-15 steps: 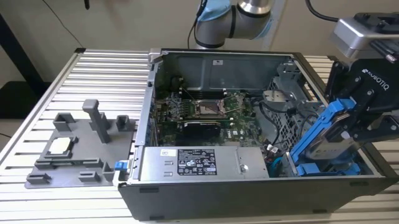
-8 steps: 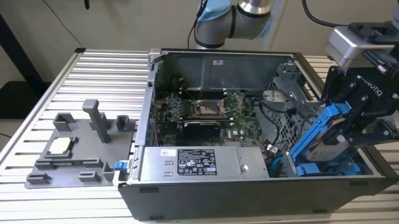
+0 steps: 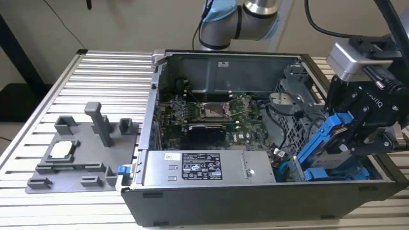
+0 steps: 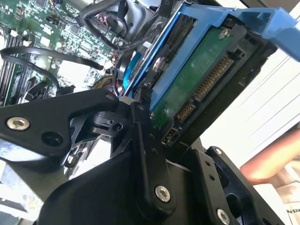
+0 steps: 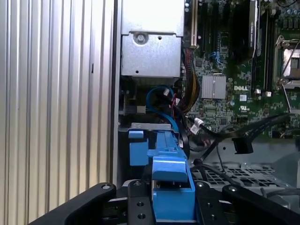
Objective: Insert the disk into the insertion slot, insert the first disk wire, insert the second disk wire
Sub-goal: 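Insert the disk into the insertion slot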
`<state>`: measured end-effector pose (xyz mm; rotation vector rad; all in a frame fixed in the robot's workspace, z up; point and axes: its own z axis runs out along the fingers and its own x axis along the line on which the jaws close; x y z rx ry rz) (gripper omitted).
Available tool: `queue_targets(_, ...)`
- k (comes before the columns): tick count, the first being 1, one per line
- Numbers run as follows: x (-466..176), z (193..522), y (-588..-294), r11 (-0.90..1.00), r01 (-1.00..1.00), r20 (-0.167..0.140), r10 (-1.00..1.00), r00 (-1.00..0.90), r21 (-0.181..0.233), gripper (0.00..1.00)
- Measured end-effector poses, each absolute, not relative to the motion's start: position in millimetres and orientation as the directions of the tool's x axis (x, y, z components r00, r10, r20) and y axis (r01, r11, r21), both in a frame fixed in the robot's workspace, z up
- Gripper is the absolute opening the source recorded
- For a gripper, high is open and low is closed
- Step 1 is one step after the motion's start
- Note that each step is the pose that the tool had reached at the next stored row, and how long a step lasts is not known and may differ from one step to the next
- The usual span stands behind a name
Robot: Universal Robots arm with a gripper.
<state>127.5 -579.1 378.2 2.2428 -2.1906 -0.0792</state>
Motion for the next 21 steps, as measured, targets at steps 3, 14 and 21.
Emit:
queue_targets(3,127.6,375.0,-579.1,-0.026,-0.999,-0.032,-0.999,0.025,0.039,0.33)
queue_targets(14,127.5,374.6,-579.1,-0.026,-0.999,-0.032,-0.999,0.025,0.039,0.33)
queue_targets(21,127.6,374.4,-579.0,-0.026,-0.999,-0.033,-0.999,0.025,0.039,0.33)
